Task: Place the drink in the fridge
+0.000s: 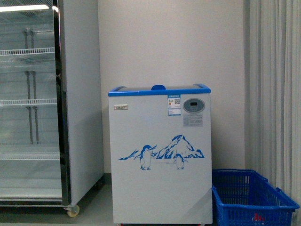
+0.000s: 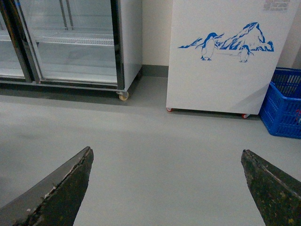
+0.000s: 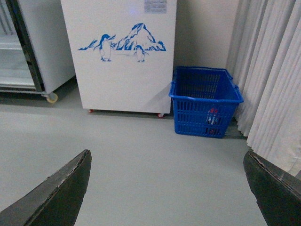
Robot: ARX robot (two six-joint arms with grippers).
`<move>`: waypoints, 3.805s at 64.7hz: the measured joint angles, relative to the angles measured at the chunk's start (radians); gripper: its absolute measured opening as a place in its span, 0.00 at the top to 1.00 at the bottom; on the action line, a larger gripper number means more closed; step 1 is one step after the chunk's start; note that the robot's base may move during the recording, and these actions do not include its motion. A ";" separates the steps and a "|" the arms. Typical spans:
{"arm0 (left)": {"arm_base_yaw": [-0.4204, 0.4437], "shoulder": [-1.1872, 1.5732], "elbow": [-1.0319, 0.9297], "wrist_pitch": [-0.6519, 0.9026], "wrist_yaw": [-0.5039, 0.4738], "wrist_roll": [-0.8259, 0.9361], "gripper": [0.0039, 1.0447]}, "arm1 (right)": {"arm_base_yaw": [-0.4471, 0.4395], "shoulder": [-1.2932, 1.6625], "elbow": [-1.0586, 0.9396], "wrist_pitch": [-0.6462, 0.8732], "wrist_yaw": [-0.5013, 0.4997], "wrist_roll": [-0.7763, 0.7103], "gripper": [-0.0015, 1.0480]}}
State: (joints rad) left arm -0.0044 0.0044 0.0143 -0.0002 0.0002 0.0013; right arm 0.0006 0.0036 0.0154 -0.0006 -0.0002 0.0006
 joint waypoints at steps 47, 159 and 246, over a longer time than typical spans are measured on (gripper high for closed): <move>0.000 0.000 0.000 0.000 0.000 0.000 0.08 | 0.000 0.000 0.000 0.000 0.000 0.000 0.07; 0.000 0.000 0.000 0.000 0.000 0.000 0.08 | 0.000 0.000 0.000 0.000 0.000 0.000 0.07; 0.000 0.000 0.000 0.000 0.000 0.000 0.08 | -0.481 0.655 0.222 -0.016 -0.198 0.035 0.07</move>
State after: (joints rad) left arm -0.0044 0.0044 0.0143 -0.0002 0.0002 0.0013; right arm -0.4809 0.6590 0.2371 -0.0166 -0.1978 0.0353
